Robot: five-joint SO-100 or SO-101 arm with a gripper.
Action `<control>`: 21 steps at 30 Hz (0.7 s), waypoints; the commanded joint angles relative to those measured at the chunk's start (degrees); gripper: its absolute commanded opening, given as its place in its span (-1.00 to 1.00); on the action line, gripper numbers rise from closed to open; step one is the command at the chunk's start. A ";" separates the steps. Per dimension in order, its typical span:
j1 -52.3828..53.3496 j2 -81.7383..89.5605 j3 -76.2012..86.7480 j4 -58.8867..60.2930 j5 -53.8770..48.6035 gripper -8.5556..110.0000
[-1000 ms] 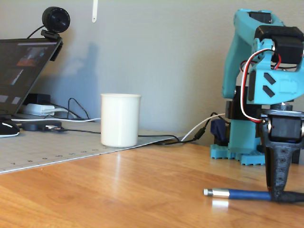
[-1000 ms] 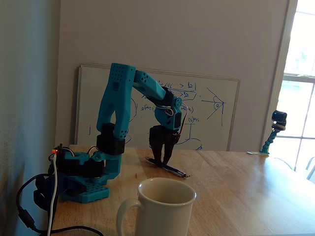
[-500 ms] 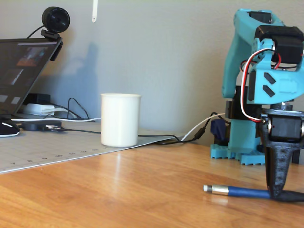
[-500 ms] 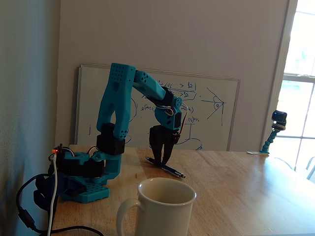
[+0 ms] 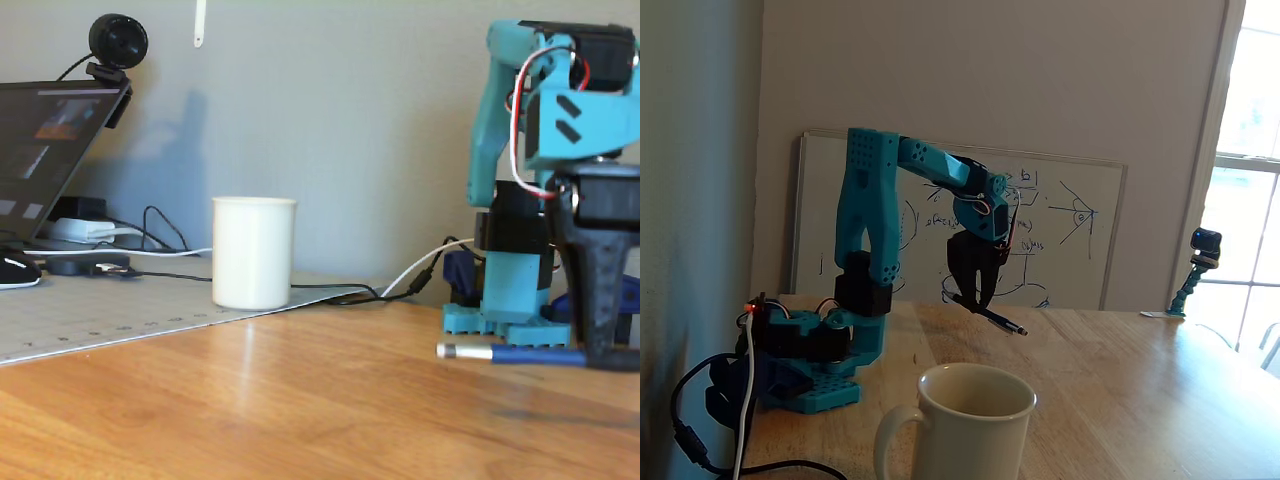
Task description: Grasp a pen and put it in a mug.
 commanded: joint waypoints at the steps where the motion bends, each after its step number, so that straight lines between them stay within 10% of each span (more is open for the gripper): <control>1: 1.41 9.58 -3.43 -0.70 -2.99 -0.78; 21: 28.74 32.43 12.22 -0.70 -65.65 -0.78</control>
